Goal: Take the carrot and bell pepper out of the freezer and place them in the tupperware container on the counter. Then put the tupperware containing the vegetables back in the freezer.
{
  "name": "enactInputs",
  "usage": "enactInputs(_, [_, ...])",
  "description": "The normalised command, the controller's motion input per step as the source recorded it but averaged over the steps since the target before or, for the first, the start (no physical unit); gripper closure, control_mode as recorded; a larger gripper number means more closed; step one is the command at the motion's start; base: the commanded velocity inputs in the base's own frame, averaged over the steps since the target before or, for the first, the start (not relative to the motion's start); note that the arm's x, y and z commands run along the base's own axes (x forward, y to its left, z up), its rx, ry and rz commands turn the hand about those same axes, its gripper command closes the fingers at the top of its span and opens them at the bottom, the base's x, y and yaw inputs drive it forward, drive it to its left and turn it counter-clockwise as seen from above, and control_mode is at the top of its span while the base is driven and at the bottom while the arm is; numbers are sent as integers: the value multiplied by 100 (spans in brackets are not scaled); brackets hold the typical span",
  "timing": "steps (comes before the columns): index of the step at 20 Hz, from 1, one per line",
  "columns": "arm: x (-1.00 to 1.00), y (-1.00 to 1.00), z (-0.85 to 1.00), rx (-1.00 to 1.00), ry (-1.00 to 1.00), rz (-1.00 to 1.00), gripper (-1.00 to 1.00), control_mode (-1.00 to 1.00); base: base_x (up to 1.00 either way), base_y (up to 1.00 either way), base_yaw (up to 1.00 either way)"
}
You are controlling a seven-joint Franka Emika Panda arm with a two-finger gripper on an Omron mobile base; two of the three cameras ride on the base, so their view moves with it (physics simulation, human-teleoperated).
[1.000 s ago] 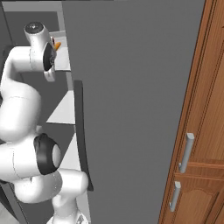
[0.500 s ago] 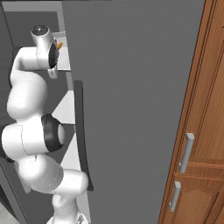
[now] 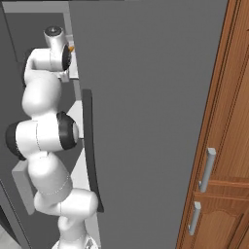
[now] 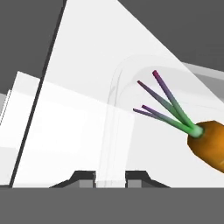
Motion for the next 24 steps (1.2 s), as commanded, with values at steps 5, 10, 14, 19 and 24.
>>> enactInputs(5, [54, 1, -1, 0, 0, 0, 100, -100, 0, 0, 0])
enactInputs(10, [39, 0, -8, 0, 0, 0, 100, -100, 0, 0, 0])
enactInputs(14, [30, 0, -14, 0, 0, 0, 100, -100, 0, 0, 0])
enactInputs(19, [17, 5, -28, 0, 0, 0, -100, -100, 0, 0, 0])
enactInputs(24, [8, 1, -34, 0, -1, 0, -100, -100, 0, 0, 0])
